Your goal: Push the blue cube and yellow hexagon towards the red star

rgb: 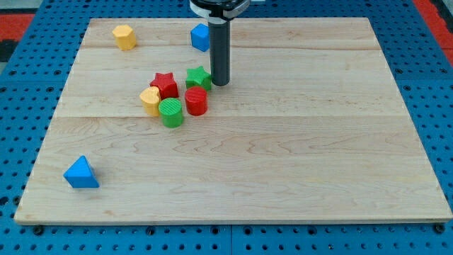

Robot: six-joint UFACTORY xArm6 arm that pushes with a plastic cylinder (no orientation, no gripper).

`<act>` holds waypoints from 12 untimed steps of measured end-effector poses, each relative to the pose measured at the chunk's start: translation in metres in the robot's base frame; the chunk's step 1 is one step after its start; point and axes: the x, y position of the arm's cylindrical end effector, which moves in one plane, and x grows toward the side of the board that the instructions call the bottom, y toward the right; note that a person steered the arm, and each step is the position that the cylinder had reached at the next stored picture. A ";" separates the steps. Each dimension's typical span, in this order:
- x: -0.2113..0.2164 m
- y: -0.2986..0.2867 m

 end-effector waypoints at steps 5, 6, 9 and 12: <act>-0.092 -0.063; -0.128 -0.090; -0.065 -0.082; -0.137 -0.206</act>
